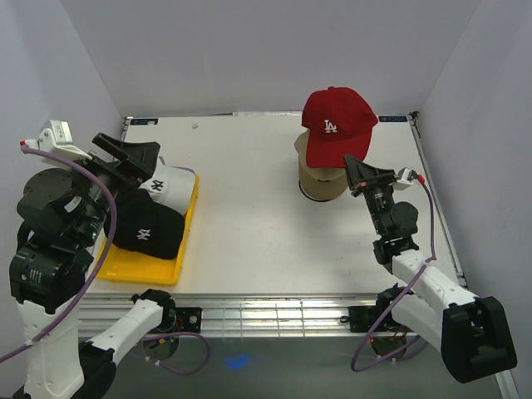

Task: Stack the hats

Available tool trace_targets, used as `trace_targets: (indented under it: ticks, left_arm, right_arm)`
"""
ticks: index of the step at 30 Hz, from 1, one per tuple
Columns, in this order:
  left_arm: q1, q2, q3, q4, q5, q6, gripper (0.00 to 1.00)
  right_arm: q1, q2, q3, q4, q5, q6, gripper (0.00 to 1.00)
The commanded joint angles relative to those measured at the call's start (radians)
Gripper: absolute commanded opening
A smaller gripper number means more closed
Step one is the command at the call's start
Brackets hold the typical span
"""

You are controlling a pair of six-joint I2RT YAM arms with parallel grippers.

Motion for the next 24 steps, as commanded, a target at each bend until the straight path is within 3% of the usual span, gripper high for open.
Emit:
trace_targets:
  ticks: [1,24]
  left_arm:
    - [-0.001,0.012,-0.005,0.01,0.031,-0.01,0.84]
    - [-0.001,-0.004,-0.042,0.01,0.026,-0.01,0.84]
  right_arm:
    - [-0.002,0.005,-0.016,0.167,0.032,0.028,0.08]
    - [-0.002,0.18,-0.183,0.428,-0.103,0.109,0.08]
